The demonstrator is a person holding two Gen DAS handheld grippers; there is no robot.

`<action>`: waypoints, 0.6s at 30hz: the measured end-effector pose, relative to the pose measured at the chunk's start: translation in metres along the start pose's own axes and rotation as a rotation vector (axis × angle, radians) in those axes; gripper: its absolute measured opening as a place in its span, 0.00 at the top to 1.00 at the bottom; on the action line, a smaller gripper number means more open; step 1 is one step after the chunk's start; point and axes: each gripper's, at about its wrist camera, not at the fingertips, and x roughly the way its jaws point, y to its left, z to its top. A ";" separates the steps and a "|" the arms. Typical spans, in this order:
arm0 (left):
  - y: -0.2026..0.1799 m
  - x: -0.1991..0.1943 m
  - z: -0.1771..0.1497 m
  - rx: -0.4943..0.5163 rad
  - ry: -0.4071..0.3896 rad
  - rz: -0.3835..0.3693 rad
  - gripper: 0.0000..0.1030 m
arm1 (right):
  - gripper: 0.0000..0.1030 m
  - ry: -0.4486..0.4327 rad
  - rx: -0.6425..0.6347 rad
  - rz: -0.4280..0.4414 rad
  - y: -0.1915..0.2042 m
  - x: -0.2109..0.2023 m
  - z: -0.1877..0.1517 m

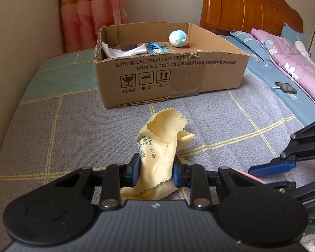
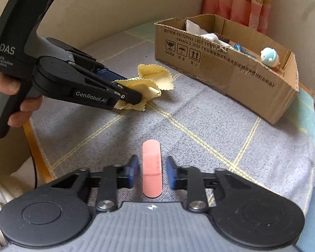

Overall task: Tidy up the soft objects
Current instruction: 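Close the left tool on the yellow cloth while the right tool grasps the pink strip, then lift the yellow cloth with the left tool while the right tool lifts the pink strip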

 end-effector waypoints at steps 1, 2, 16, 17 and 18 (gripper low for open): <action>0.000 0.000 0.000 0.001 0.000 0.000 0.72 | 0.77 -0.002 -0.005 0.000 0.001 0.000 0.000; 0.000 0.000 0.000 0.002 0.000 0.001 0.72 | 0.77 -0.002 -0.012 -0.003 0.002 -0.001 -0.001; -0.004 -0.010 0.006 0.018 -0.026 0.007 0.72 | 0.78 -0.026 -0.053 -0.054 0.009 -0.011 -0.002; -0.004 -0.011 0.006 0.020 -0.028 0.007 0.72 | 0.78 -0.027 -0.051 -0.057 0.008 -0.012 -0.003; -0.005 -0.012 0.007 0.023 -0.030 0.007 0.73 | 0.78 -0.026 -0.049 -0.058 0.007 -0.012 -0.003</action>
